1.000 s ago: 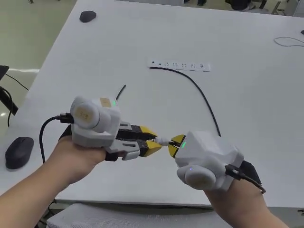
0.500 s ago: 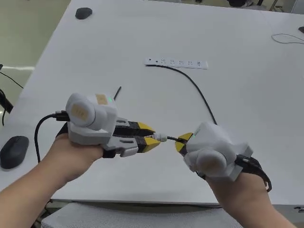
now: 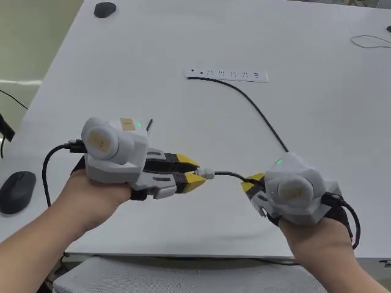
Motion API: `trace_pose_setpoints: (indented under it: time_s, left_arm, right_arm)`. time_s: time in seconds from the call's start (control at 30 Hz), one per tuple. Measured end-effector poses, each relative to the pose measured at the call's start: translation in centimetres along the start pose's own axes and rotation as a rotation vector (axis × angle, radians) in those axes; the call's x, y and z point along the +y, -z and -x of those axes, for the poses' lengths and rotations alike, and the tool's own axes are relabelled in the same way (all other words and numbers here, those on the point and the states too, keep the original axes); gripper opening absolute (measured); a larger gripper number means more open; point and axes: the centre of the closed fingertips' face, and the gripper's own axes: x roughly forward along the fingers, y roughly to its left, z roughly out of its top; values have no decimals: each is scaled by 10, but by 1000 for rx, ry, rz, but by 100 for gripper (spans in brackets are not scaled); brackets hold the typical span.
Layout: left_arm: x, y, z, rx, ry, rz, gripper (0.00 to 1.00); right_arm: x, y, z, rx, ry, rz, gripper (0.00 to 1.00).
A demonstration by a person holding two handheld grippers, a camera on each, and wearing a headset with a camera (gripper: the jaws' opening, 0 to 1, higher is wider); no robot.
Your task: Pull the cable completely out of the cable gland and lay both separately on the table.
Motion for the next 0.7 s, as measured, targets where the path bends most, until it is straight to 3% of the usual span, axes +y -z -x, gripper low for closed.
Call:
trace_pose_setpoints:
  time_s: [0.27,0.47,0.7]
  left_arm:
    - [-2,1,-4,2,10,9,15]
    - [-4,5,-6,10,16,-1,15]
    - [-3,6,-5,16,15,11,15]
  right_arm:
    - [-12,21,-4,9,12,-219,0]
    - [-14,35,-8,42,11,-248,0]
    - [-11,32,-6,34,6,-234,0]
